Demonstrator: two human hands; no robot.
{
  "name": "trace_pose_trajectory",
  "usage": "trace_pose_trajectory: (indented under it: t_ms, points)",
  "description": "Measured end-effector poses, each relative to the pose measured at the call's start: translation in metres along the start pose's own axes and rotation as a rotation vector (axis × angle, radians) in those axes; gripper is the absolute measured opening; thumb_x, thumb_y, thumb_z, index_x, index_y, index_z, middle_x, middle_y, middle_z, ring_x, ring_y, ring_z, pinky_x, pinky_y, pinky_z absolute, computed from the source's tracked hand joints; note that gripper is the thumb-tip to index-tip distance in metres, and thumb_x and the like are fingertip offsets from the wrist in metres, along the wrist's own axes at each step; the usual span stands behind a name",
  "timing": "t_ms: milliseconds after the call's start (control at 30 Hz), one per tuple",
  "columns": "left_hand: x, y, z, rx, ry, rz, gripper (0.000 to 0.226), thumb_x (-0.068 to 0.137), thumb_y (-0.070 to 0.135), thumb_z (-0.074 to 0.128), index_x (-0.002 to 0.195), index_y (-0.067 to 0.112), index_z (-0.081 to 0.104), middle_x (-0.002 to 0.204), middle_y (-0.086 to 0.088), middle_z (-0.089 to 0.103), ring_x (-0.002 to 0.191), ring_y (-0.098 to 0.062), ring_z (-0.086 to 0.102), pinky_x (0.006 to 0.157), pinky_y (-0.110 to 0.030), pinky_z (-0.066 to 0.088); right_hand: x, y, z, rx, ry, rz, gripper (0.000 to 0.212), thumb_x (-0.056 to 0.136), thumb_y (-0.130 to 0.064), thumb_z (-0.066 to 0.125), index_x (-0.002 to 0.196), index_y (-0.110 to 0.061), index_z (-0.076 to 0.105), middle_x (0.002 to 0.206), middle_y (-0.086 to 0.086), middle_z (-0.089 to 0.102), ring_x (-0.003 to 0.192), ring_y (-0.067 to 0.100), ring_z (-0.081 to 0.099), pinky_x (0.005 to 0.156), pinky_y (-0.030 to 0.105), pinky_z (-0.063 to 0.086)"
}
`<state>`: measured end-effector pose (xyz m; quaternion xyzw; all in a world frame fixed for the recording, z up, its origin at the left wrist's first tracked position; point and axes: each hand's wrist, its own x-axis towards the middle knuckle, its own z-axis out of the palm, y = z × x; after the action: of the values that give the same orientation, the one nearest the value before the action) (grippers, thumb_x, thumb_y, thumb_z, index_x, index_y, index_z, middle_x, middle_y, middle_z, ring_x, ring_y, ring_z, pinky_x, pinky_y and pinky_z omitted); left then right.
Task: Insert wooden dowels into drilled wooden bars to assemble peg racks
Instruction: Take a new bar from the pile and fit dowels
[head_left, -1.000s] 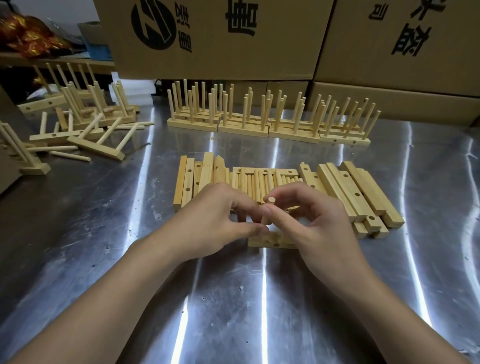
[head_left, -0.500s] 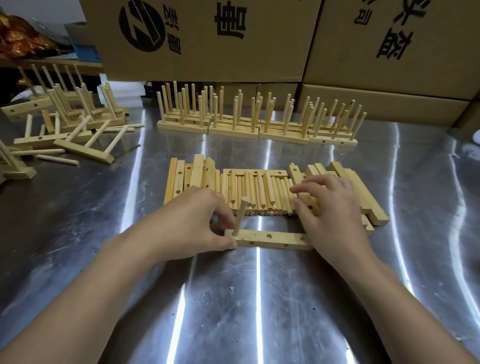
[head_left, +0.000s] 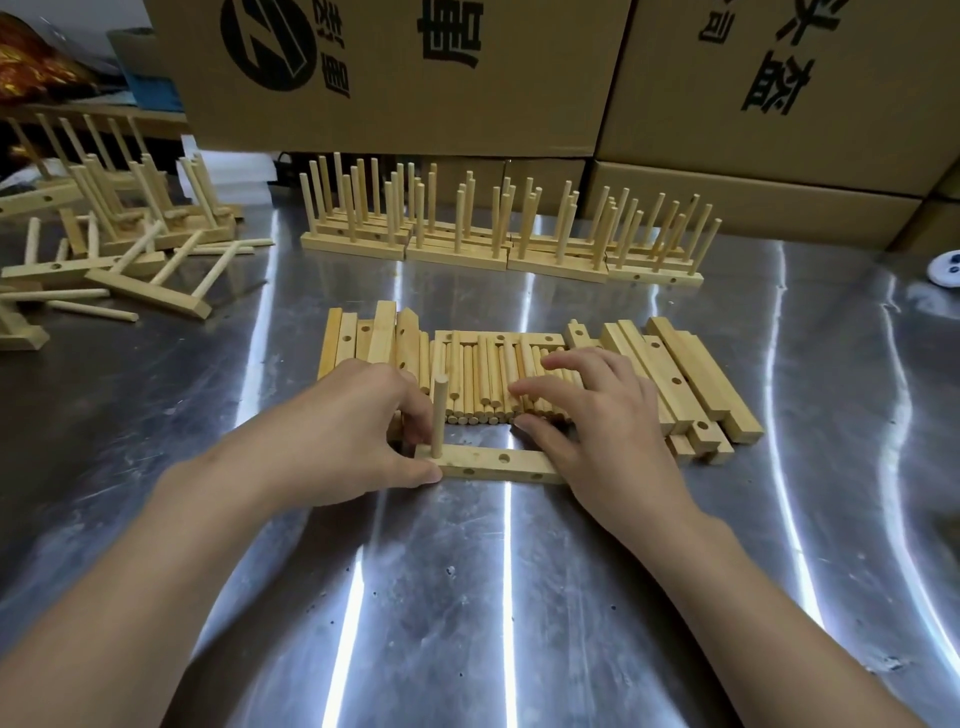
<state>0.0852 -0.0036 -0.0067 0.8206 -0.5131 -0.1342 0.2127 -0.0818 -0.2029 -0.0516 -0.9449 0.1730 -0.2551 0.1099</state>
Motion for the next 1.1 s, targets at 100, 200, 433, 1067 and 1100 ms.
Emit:
trace_pose_trajectory:
  t_ms: [100, 200, 433, 1067, 1100]
  points:
    - [0.0, 0.0, 0.0, 0.0, -0.001, -0.001, 0.018, 0.079, 0.044, 0.089, 0.082, 0.031, 0.078, 0.086, 0.015, 0.068, 0.082, -0.002, 0.059, 0.062, -0.014, 0.04, 0.0, -0.001, 0.001, 0.011, 0.046, -0.015, 0.022, 0.091, -0.033, 0.081, 0.113, -0.034, 0.078, 0.128, -0.01, 0.063, 0.131, 0.016, 0.046, 0.101, 0.031, 0.025]
    - [0.0, 0.0, 0.0, 0.004, 0.003, 0.004, 0.016, 0.079, 0.045, 0.089, 0.082, 0.033, 0.078, 0.086, 0.017, 0.067, 0.082, -0.001, 0.058, 0.063, -0.014, 0.042, 0.0, -0.004, -0.001, -0.027, 0.102, -0.07, 0.018, 0.094, -0.033, 0.078, 0.111, -0.03, 0.079, 0.12, -0.01, 0.066, 0.123, 0.018, 0.053, 0.099, 0.032, 0.03]
    - [-0.001, 0.003, 0.0, -0.096, 0.047, 0.014, 0.03, 0.073, 0.059, 0.09, 0.086, 0.034, 0.077, 0.09, 0.02, 0.068, 0.078, 0.0, 0.059, 0.061, -0.017, 0.046, 0.004, -0.016, -0.03, 0.968, 0.348, 0.297, 0.014, 0.105, -0.027, 0.065, 0.11, -0.021, 0.078, 0.101, -0.003, 0.077, 0.099, 0.014, 0.072, 0.083, 0.029, 0.054]
    - [0.0, 0.033, 0.011, -0.537, 0.536, 0.19, 0.008, 0.086, 0.032, 0.088, 0.092, 0.032, 0.083, 0.084, 0.014, 0.074, 0.08, -0.011, 0.062, 0.063, -0.014, 0.039, 0.0, -0.02, -0.031, 1.237, 0.235, 0.313, 0.02, 0.102, -0.025, 0.067, 0.119, -0.024, 0.08, 0.098, -0.007, 0.075, 0.092, 0.01, 0.066, 0.073, 0.024, 0.052]
    - [0.0, 0.032, 0.011, -0.538, 0.541, 0.182, 0.009, 0.085, 0.031, 0.088, 0.092, 0.032, 0.083, 0.084, 0.015, 0.074, 0.081, -0.012, 0.062, 0.064, -0.014, 0.039, 0.0, -0.02, -0.031, 1.24, 0.237, 0.304, 0.021, 0.1, -0.027, 0.07, 0.119, -0.024, 0.08, 0.098, -0.008, 0.075, 0.092, 0.009, 0.067, 0.073, 0.022, 0.053]
